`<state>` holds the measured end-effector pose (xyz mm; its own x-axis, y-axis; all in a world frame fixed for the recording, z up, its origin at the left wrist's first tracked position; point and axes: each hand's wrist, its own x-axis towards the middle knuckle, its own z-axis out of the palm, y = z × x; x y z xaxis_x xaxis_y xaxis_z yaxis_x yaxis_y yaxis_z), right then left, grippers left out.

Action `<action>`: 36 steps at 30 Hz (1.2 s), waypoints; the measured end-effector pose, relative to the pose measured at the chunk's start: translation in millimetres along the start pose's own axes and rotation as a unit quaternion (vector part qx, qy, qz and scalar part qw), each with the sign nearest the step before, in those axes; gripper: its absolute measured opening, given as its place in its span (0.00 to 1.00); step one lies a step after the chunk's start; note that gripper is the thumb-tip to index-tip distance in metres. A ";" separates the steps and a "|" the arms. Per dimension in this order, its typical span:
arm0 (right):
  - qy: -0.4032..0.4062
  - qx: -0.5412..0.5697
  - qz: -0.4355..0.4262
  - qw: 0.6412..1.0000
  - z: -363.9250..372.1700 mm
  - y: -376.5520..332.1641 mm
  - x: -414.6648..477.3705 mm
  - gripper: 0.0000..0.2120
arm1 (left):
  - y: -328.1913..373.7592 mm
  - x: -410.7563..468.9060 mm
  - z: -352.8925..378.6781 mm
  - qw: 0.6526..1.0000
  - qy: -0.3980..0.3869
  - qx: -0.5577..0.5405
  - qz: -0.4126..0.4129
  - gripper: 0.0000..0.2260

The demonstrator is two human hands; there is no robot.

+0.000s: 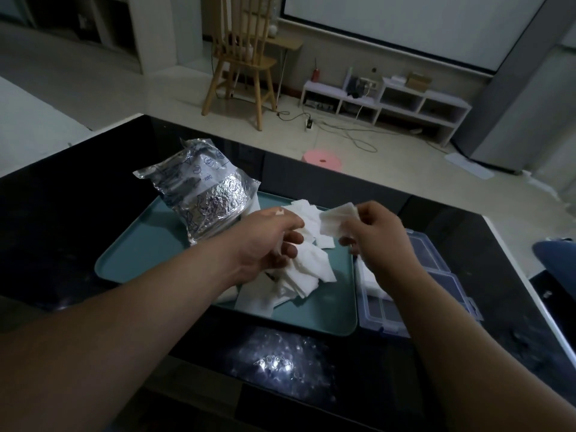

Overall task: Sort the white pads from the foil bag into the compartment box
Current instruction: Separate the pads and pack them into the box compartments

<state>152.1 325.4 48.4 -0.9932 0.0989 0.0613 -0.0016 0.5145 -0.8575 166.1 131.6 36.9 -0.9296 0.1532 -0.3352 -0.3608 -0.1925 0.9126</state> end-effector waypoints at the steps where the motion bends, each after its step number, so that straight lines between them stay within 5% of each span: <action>1: -0.015 0.079 0.036 0.996 -0.7 -3.6 -3.4 0.06 | -1.3 0.2 2.0 1.000 -0.004 0.012 0.008 0.02; 6: -0.057 0.253 0.101 0.960 5.5 -10.1 -16.1 0.06 | -6.8 -1.2 8.1 0.999 -0.026 0.026 0.037 0.07; 13: -0.022 0.076 -0.038 0.996 20.4 -10.3 -30.5 0.08 | -7.0 -10.3 15.4 0.995 -0.022 0.029 0.097 0.12; 24: -0.065 0.038 -0.081 0.994 22.1 -14.6 -39.7 0.07 | -4.2 -9.8 16.9 0.997 -0.018 -0.049 0.062 0.13; 29: -0.059 -0.097 -0.204 0.972 24.1 -8.4 -43.5 0.06 | -2.3 -7.1 15.1 0.995 -0.025 -0.090 0.045 0.10; 32: -0.076 -0.123 -0.243 0.959 22.0 -9.0 -44.4 0.14 | 2.1 -9.4 8.7 0.984 -0.100 -0.145 -0.014 0.13; 36: -0.157 -0.042 -0.187 0.969 17.2 -16.1 -46.2 0.19 | 0.7 -14.3 3.0 0.959 -0.240 -0.148 -0.039 0.17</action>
<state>195.9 297.9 50.6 -0.9111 -0.3653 0.1906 -0.3726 0.5327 -0.7599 179.4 132.1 43.1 -0.7829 0.5925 -0.1896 -0.5000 -0.4181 0.7584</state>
